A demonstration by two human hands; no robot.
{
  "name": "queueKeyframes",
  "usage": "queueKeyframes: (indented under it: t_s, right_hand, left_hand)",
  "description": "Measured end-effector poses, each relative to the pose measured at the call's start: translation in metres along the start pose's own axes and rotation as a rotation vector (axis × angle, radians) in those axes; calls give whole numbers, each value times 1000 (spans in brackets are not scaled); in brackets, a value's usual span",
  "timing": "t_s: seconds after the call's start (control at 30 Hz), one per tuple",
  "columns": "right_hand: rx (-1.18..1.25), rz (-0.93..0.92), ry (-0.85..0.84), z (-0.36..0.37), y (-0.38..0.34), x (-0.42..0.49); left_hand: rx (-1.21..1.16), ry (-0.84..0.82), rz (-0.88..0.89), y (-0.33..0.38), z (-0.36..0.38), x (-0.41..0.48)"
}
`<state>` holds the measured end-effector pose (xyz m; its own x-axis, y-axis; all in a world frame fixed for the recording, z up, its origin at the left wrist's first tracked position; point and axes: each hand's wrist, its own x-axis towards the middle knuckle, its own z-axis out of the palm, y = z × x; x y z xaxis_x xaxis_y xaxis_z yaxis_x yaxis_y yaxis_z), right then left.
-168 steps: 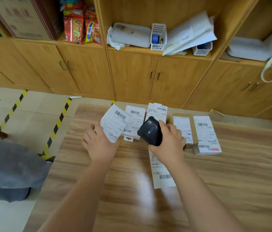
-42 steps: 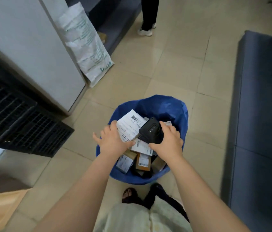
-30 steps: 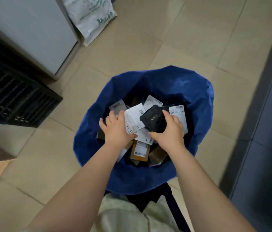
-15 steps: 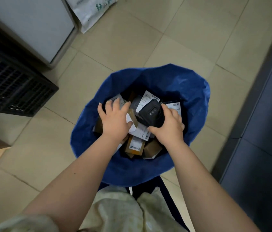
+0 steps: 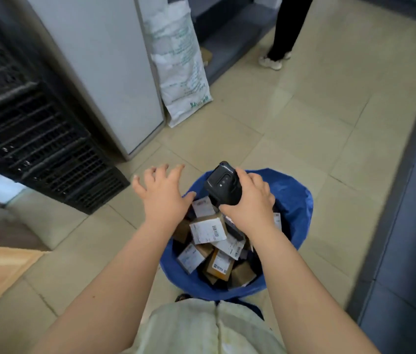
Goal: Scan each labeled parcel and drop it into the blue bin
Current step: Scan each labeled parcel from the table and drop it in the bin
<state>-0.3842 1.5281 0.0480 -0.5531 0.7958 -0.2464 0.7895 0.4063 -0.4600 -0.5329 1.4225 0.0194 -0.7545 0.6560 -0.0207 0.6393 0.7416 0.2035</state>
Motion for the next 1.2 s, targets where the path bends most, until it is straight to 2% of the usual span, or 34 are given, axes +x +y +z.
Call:
queueKeyframes:
  t_s: [0.3,0.63,0.87,1.03,1.2]
  right_hand:
    - [4,-418,-162,-9,-76,-28]
    - [-74,-947,-383,17,-129,-107]
    - [-106,-1282,-616,50,-142,-210]
    - [-132,-1505,-751,69,-140,-298]
    - [-191,-1693,-856,84,-123,-382]
  left_hand:
    - [12,184,-420,-57,-63,-71]
    - [13,350,-998,-97,-84,-228]
    - [13,458,-1429,-84,-90,-370]
    - [125,474,-1612,-62,-93,-466]
    - [131,494,-1814,-35,-87,-555]
